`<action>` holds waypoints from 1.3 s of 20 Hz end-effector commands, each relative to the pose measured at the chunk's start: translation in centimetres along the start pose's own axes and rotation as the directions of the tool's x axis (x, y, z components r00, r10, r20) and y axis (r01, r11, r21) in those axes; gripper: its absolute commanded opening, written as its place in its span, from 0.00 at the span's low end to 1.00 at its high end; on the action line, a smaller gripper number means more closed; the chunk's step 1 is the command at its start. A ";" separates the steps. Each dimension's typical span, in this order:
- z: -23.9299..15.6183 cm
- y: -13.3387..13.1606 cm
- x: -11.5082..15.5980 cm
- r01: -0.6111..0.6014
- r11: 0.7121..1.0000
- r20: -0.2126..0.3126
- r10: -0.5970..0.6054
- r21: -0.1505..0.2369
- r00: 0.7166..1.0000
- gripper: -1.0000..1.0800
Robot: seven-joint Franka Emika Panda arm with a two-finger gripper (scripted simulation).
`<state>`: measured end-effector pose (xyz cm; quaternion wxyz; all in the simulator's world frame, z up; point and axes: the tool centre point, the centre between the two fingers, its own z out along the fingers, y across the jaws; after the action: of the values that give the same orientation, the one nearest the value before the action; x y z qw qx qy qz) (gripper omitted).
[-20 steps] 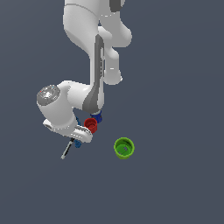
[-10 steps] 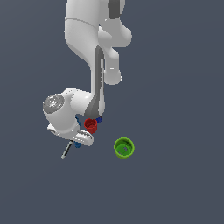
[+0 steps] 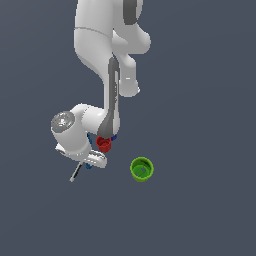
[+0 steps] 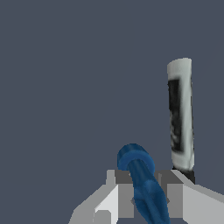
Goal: Pick up a designated object from a clutter of objects.
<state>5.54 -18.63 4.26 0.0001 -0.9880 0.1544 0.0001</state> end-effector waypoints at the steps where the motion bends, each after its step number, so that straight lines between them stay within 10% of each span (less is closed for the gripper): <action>1: 0.0 0.0 0.0 0.000 1.000 0.000 0.000 0.000 1.000 0.00; 26: -8.7 -7.0 -3.9 0.000 1.000 0.000 0.000 0.000 1.000 0.00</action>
<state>4.15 -11.91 11.70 0.0000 -0.9880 0.1548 0.0005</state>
